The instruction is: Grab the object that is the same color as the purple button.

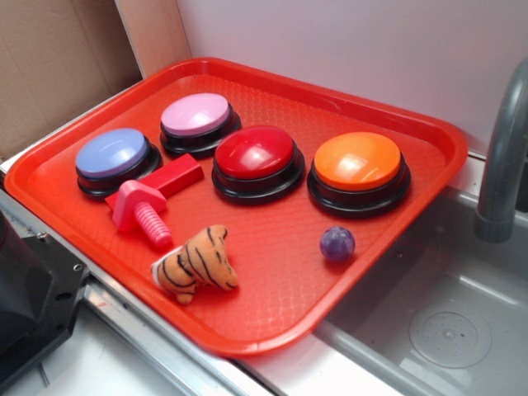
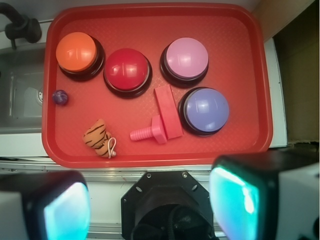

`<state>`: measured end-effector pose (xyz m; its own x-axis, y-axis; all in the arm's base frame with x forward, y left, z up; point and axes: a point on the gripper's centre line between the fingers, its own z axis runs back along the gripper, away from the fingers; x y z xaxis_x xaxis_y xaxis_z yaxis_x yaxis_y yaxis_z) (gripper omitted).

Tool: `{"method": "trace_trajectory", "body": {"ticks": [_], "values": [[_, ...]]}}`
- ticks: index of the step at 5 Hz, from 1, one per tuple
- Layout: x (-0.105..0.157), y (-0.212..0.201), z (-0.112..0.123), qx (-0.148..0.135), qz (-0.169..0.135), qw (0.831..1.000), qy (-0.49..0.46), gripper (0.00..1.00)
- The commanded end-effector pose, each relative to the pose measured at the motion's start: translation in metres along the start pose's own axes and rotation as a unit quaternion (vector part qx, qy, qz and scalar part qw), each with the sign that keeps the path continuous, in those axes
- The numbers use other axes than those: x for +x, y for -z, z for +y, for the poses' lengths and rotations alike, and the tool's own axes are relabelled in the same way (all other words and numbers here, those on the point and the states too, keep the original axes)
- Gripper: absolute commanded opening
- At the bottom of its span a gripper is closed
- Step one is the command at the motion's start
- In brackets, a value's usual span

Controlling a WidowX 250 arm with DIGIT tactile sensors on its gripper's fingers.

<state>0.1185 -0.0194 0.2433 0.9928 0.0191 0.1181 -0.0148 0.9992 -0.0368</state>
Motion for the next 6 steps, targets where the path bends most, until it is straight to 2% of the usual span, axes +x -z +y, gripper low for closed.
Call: {"method": "trace_trajectory", "body": {"ticks": [1, 3, 4, 5, 6], "values": [[0.0, 0.0, 0.0, 0.0, 0.0, 1.0, 0.0, 1.0], [0.029, 0.009, -0.03, 0.027, -0.008, 0.989, 0.148, 1.0], [0.049, 0.024, -0.053, 0.023, -0.04, 0.962, 0.27, 1.0], [0.062, 0.044, -0.081, 0.01, -0.046, 0.934, 0.354, 1.0], [0.07, 0.062, -0.103, 0.007, -0.033, 0.91, 0.414, 1.0]]}}
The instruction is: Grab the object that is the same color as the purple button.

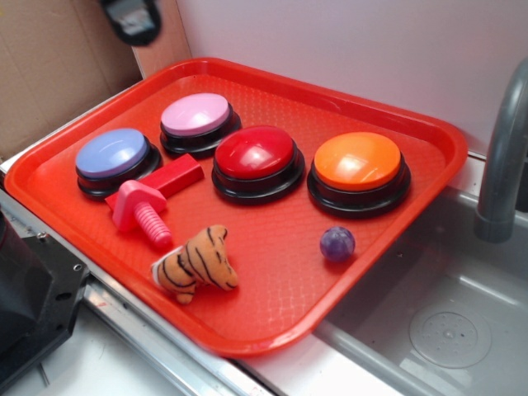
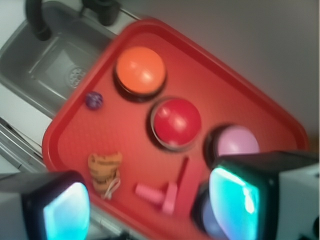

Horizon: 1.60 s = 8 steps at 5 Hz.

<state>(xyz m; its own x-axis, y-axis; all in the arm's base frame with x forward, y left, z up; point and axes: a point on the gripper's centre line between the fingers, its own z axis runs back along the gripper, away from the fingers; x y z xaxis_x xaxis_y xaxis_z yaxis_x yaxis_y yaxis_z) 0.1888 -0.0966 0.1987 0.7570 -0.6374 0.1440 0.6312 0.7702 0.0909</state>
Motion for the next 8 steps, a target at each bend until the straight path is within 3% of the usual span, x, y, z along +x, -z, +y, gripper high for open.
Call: {"method": "trace_trajectory", "body": {"ticks": [1, 3, 4, 5, 6, 8], "values": [[0.038, 0.03, -0.026, -0.02, -0.007, 0.99, 0.143, 1.0], [0.056, 0.073, -0.048, -0.035, -0.067, 0.96, 0.271, 1.0], [0.059, 0.092, -0.058, -0.047, -0.114, 0.94, 0.317, 1.0], [0.059, 0.107, -0.063, -0.045, -0.117, 0.93, 0.344, 1.0], [0.057, 0.121, -0.064, -0.056, -0.111, 0.934, 0.334, 1.0], [0.054, 0.142, -0.066, -0.043, -0.102, 0.928, 0.354, 1.0]]}}
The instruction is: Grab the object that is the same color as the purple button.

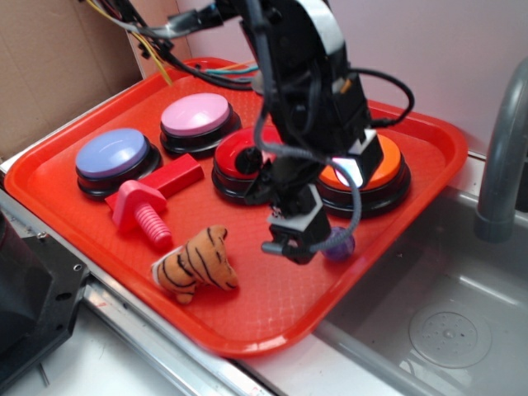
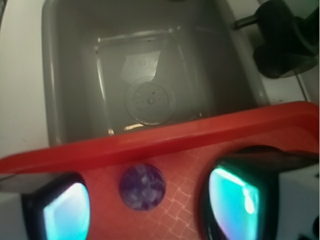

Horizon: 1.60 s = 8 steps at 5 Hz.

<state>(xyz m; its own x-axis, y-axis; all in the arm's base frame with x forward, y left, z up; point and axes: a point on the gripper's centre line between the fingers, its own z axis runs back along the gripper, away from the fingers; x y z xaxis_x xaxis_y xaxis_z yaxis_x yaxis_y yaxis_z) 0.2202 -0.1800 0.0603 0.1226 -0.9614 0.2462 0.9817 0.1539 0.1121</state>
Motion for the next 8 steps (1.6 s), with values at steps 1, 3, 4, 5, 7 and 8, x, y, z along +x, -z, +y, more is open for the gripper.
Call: {"method": "trace_trajectory", "body": {"ticks": [1, 3, 4, 5, 7, 8], "values": [[0.003, 0.008, -0.009, 0.016, -0.012, 0.999, 0.037, 1.0], [0.003, 0.018, -0.01, 0.009, -0.028, 0.999, 0.038, 1.0], [0.002, 0.021, -0.01, 0.006, -0.024, 0.999, 0.036, 1.0], [0.0, 0.024, -0.009, 0.004, -0.023, 0.999, 0.031, 1.0], [-0.002, 0.028, -0.01, 0.007, -0.027, 0.999, 0.024, 0.0], [-0.002, 0.029, -0.01, 0.008, -0.029, 0.999, 0.022, 0.0]]}}
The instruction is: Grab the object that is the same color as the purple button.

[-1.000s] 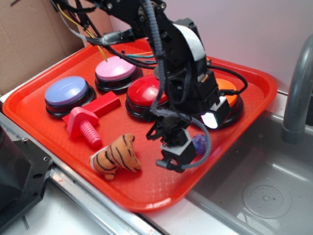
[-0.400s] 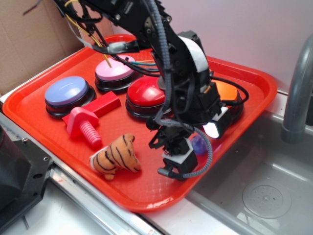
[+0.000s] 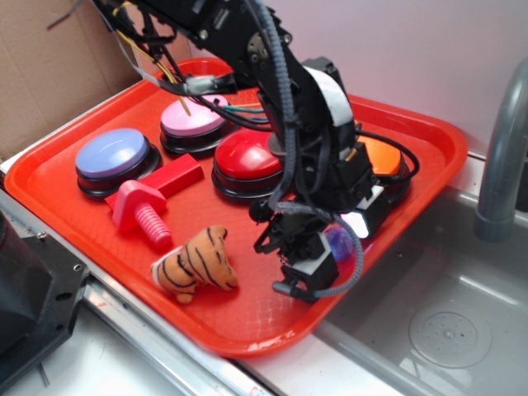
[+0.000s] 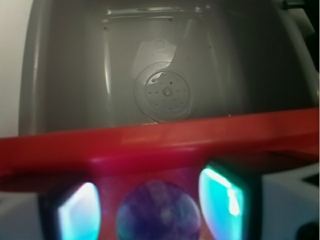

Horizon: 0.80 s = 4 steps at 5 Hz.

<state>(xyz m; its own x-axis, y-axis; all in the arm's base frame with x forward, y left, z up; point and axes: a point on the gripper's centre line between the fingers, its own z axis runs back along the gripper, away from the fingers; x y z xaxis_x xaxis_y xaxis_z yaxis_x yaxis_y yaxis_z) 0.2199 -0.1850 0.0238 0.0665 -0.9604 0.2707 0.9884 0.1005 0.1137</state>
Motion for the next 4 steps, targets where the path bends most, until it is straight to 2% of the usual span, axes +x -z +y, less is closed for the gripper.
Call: {"method": "trace_trajectory", "body": {"ticks": [1, 2, 4], "values": [[0.003, -0.011, -0.005, 0.016, -0.013, 1.0, -0.009, 0.0], [0.005, -0.028, -0.007, 0.025, 0.005, 0.999, -0.038, 0.0], [-0.004, -0.085, -0.011, 0.033, 0.027, 0.976, -0.213, 0.0]]}}
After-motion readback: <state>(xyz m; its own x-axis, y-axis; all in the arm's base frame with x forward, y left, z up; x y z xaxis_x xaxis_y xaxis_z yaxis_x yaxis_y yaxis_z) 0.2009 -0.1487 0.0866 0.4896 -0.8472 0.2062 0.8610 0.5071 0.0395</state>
